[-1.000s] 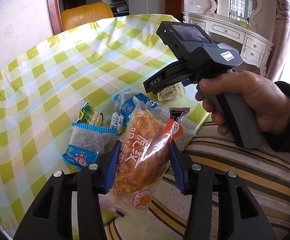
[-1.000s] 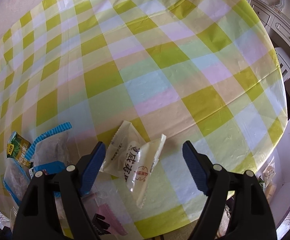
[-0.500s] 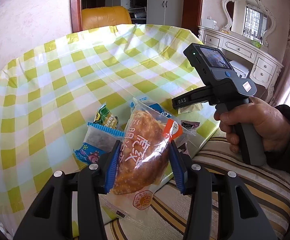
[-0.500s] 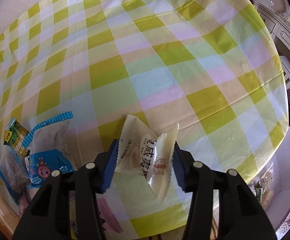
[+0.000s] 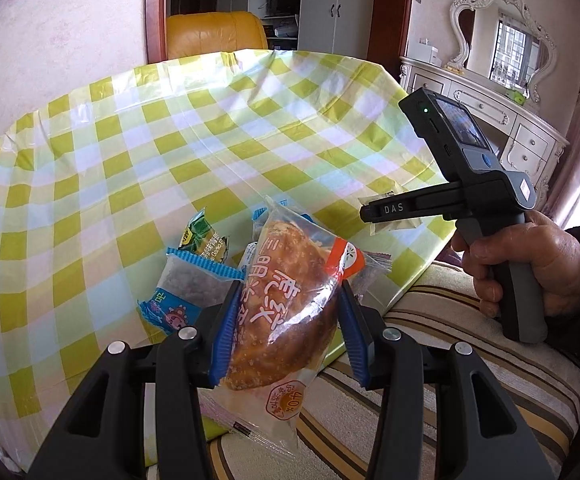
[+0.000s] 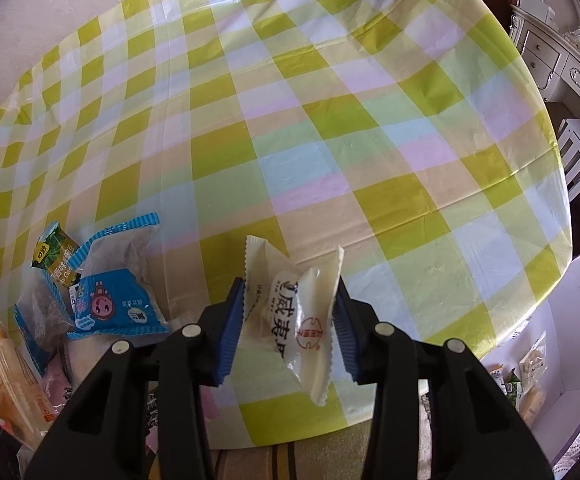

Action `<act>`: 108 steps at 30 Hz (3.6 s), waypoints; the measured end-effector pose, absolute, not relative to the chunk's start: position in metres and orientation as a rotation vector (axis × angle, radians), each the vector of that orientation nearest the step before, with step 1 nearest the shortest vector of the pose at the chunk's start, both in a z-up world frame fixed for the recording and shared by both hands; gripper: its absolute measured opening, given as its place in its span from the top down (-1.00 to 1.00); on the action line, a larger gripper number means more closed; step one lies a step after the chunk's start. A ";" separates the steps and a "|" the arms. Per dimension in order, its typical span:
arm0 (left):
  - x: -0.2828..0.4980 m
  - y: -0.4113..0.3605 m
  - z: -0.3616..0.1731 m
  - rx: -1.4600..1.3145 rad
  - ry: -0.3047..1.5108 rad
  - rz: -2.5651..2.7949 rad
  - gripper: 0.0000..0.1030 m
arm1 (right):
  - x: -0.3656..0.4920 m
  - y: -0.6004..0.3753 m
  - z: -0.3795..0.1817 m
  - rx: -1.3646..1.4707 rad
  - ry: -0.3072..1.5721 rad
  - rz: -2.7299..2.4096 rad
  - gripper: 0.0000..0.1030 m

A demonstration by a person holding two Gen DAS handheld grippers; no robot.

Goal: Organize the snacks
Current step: 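Carry the bread bag and white packet over the purple-rimmed box, then open the right gripper then the left to drop both snacks in the box, then move both grippers back over the remaining snacks on the table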

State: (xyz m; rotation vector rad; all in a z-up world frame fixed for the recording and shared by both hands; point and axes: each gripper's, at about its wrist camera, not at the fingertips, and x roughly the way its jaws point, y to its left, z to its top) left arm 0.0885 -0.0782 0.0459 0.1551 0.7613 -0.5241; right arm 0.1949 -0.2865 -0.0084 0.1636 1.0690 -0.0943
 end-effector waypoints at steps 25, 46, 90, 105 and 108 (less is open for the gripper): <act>0.097 -0.164 0.050 0.226 0.782 -0.650 0.12 | 0.146 -0.359 0.009 0.222 1.038 -0.156 0.18; 0.097 -0.344 0.034 0.403 0.829 -0.963 0.12 | 0.077 -0.512 -0.010 0.347 1.036 -0.425 0.17; 0.116 -0.436 0.010 0.404 0.874 -0.933 -0.48 | 0.035 -0.590 -0.022 0.441 1.010 -0.624 -0.48; 0.138 -0.349 0.027 0.238 0.862 -0.745 -0.48 | 0.065 -0.519 0.004 0.386 0.997 -0.431 -0.48; 0.143 -0.326 0.029 0.197 0.866 -0.700 -0.48 | 0.071 -0.500 0.006 0.370 1.004 -0.391 -0.48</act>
